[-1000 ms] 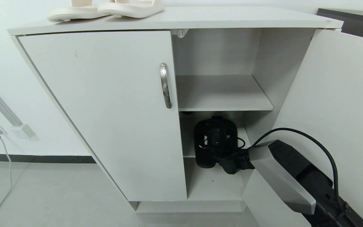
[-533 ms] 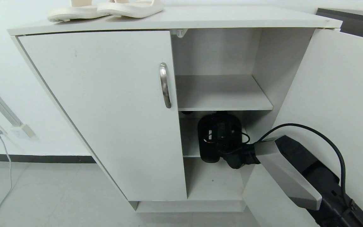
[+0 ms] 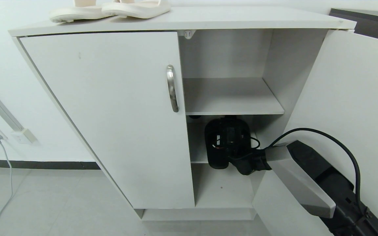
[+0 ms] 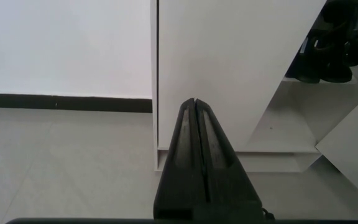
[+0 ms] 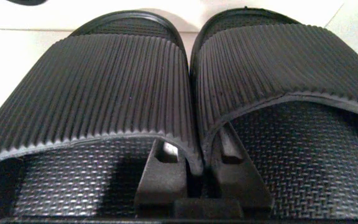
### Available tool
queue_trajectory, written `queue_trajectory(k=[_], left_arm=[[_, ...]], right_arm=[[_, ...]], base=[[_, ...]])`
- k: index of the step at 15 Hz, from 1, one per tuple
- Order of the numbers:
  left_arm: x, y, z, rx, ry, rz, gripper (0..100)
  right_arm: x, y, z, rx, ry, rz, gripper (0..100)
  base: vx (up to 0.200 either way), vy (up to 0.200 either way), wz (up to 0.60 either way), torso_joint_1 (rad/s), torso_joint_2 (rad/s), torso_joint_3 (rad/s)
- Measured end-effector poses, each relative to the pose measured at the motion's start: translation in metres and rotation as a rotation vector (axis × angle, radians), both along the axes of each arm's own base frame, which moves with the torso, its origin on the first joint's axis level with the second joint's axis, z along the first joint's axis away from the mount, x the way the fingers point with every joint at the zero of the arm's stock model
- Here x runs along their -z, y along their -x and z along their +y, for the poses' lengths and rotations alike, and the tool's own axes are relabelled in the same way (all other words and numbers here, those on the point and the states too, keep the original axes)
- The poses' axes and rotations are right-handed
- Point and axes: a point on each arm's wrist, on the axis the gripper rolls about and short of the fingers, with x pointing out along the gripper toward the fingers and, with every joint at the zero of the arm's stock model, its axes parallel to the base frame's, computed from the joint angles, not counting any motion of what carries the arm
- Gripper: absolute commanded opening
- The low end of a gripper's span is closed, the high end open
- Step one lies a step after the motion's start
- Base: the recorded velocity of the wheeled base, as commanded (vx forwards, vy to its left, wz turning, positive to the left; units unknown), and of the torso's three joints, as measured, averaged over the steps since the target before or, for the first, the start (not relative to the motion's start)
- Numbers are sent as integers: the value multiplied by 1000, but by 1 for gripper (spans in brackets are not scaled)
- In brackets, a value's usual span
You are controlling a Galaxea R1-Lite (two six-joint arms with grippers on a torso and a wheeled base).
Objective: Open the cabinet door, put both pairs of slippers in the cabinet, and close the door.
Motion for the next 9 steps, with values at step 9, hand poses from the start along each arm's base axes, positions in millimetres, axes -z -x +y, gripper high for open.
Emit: queue_trajectory(k=[9], left_arm=[[0, 0, 0, 0, 1, 0, 0]], right_arm=[[10, -1, 1, 0, 9, 15, 0]], base=[[0, 0, 0, 0, 0, 0]])
